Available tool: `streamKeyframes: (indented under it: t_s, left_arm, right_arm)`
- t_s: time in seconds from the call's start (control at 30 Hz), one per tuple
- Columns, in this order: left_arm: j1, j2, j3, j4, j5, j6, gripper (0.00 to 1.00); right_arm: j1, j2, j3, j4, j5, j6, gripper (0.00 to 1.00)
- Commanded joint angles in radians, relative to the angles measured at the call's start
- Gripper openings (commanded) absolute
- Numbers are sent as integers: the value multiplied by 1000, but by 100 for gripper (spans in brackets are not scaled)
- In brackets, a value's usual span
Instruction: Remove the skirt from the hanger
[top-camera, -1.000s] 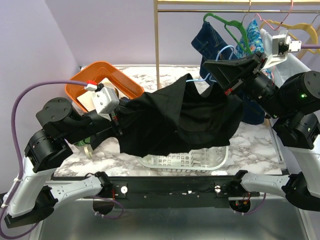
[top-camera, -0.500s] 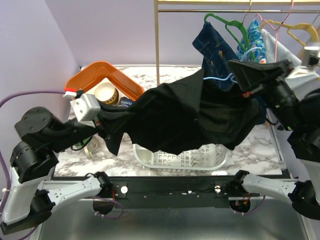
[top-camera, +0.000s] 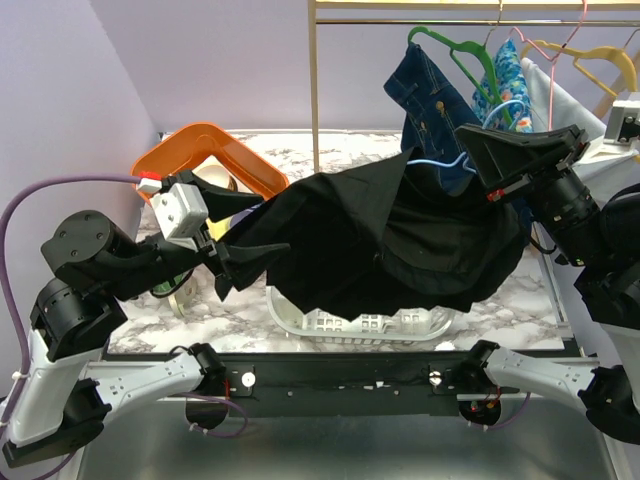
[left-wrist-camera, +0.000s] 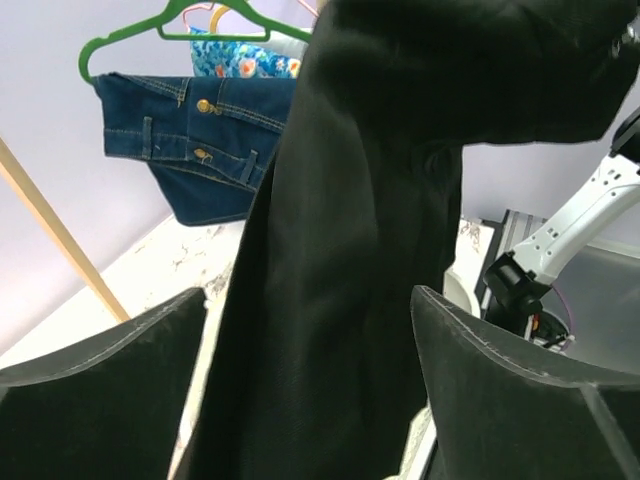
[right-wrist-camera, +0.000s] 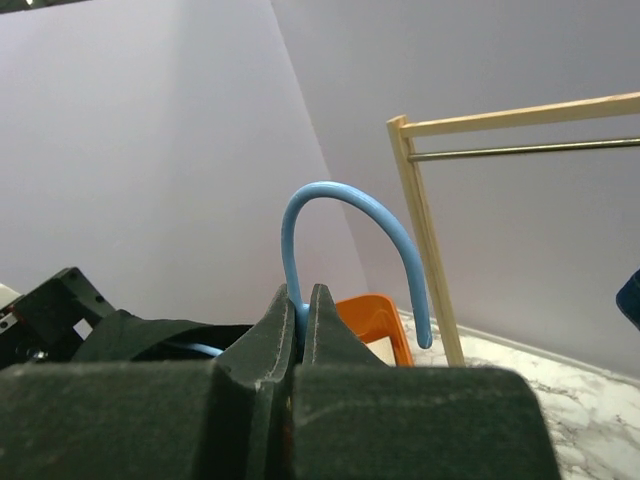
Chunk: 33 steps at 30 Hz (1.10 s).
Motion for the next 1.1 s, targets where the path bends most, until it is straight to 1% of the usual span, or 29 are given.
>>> streamKeyframes:
  t_s: [0.0,0.17,0.2,0.23,0.27,0.3,0.33,0.37,0.4,0.43,0.5,0.53,0.57,0.67,0.73,0.87,0.93,1.07]
  left_arm:
    - [1,23,-19,54,60,-6,95]
    - [1,75,-14,71,67,10,95]
    - [1,83,-13,71,89,10,90]
    - [1,92,-8,73,101,10,82]
    - [1,106,-7,71,119,10,68]
    - [1,110,-5,71,129,10,37]
    - [1,113,1,67,130,10,18]
    - [1,115,6,53,112,10,0]
    - [1,109,7,45,83,8,0]
    - [1,103,9,36,16,10,0]
    - [1,69,7,19,-61,10,0]
    - [1,54,7,21,-107,10,0]
    - [1,35,10,22,-203,4,0]
    - [1,17,47,15,-326,-22,0]
    - [1,24,88,4,-348,-41,0]
    - [1,76,151,-56,-338,-65,0]
    - [1,84,151,-65,-325,-72,0]
    - [1,83,105,-44,-347,-87,0]
  right_arm:
    - [-4,-5,-15,101,-71,69,1]
    - [-4,19,4,102,-114,91,1]
    - [-4,22,5,102,-123,97,1]
    - [-4,25,5,107,-127,97,1]
    - [-4,27,5,108,-128,97,1]
    - [-4,27,5,108,-127,97,1]
    - [-3,27,4,108,-110,91,1]
    - [-2,22,4,105,-78,80,1]
    - [-4,15,-11,107,-47,64,1]
    - [-4,6,-24,111,28,51,1]
    - [-4,-28,-67,125,106,1,1]
    - [-4,-40,-84,140,189,-12,1]
    - [-4,-54,-100,156,217,-27,1]
    - [-6,-112,-165,220,281,-56,1]
    - [-4,-151,-202,263,285,-64,1]
    - [-4,-194,-229,306,269,-55,1]
    - [-4,-224,-249,343,263,-41,1]
    - [-4,-273,-300,410,254,11,1]
